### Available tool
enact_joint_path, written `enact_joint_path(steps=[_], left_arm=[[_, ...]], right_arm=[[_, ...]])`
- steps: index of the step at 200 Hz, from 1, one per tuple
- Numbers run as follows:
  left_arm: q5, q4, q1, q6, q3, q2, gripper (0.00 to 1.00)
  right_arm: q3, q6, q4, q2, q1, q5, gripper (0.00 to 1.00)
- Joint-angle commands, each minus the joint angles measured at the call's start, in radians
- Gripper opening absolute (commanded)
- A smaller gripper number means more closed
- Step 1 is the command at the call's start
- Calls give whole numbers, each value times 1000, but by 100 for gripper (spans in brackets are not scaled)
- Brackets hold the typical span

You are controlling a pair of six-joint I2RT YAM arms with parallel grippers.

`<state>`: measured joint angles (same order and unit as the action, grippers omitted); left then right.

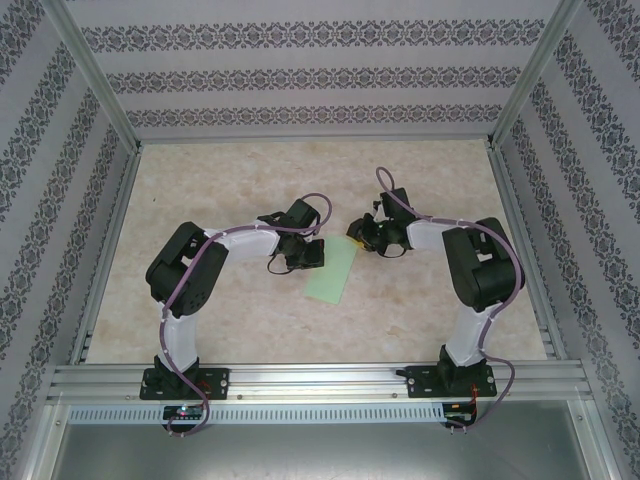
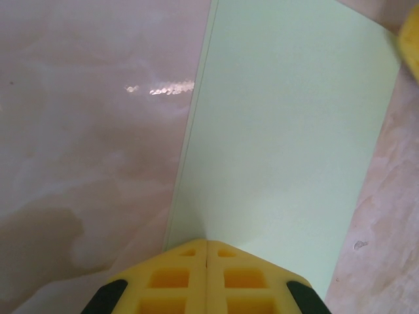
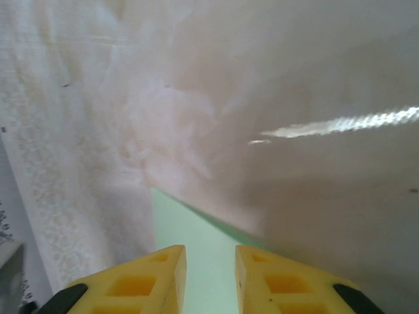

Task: Fold a paper plane with a square sheet of paper (pick it up from the middle)
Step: Fold the square sheet of paper in half at the center of the table.

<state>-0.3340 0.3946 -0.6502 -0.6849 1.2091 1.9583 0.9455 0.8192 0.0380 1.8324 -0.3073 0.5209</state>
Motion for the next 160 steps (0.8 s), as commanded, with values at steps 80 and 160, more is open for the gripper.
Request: enact_joint_path(steps=[80, 160], left_arm=[[23, 67, -17, 4, 0, 7, 0], [25, 73, -18, 0, 4, 7, 0]], right_arm=[[-244, 106, -124, -188, -146, -46, 23], [-393, 178, -192, -288, -290, -65, 24]])
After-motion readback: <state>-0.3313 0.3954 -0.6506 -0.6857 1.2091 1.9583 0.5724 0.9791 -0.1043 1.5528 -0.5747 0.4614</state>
